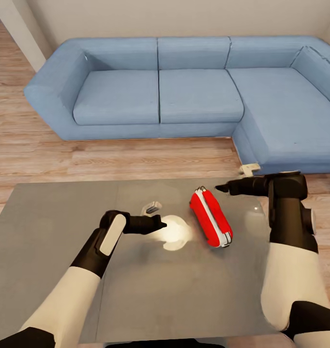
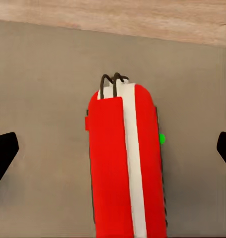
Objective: Turn on the radio receiver that's on the table in the living room.
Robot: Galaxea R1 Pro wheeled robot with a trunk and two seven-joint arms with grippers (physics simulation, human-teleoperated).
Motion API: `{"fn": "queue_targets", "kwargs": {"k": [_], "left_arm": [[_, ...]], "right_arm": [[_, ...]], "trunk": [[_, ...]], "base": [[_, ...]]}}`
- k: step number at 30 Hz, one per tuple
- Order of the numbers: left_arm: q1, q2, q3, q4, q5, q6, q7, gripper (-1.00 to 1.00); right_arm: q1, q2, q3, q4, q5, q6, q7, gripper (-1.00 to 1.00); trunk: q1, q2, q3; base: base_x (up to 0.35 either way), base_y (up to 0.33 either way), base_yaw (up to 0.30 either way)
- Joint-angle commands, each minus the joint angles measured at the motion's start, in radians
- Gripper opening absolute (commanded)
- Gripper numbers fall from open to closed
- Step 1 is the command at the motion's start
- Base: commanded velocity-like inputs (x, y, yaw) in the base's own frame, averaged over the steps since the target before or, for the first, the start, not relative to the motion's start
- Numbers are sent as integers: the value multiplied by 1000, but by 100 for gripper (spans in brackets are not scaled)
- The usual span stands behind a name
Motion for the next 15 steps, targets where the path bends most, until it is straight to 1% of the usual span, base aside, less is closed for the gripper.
{"fn": "queue_targets", "kwargs": {"k": [1,2,3,4,5,6,7,8,10,13,15], "left_arm": [[0,1,0,-5,0,1,-1,-100],[0,4,0,-12,0,1,-1,-100],[0,7,0,-16,1,1,-1,-100],[0,12,-1,-31,1,2,-1,-100],[0,15,-1,-42,1,3,-1,-100],[0,16,-1,-46,1,3,0,-100],[0,19,-2,-54,1,4,0,-100],[0,25,-2,-59,2,4,0,-100],[0,33,-3,-58,1,4,0,-100],[0,36,-3,-56,0,3,0,-100],[0,37,-3,-57,1,3,0,-100]], "right_arm": [[0,-16,10,-14,1,6,18,100],[0,-29,26,-23,1,6,29,100],[2,-36,34,-26,2,6,33,100],[9,-57,52,-32,2,6,40,100],[18,-74,59,-35,2,6,44,100],[23,-82,61,-36,2,6,45,100],[32,-96,64,-37,1,6,47,100],[45,-113,67,-39,1,6,48,100],[70,-129,67,-40,1,6,49,100],[93,-135,67,-40,2,6,48,100],[98,-136,67,-39,2,6,47,100]], "trunk": [[0,0,0],[0,0,0],[0,0,0],[0,0,0],[0,0,0],[0,0,0],[0,0,0],[0,0,0],[0,0,0],[0,0,0],[0,0,0]], "base": [[0,0,0],[0,0,0],[0,0,0],[0,0,0],[0,0,0],[0,0,0],[0,0,0],[0,0,0],[0,0,0],[0,0,0],[0,0,0]]}}
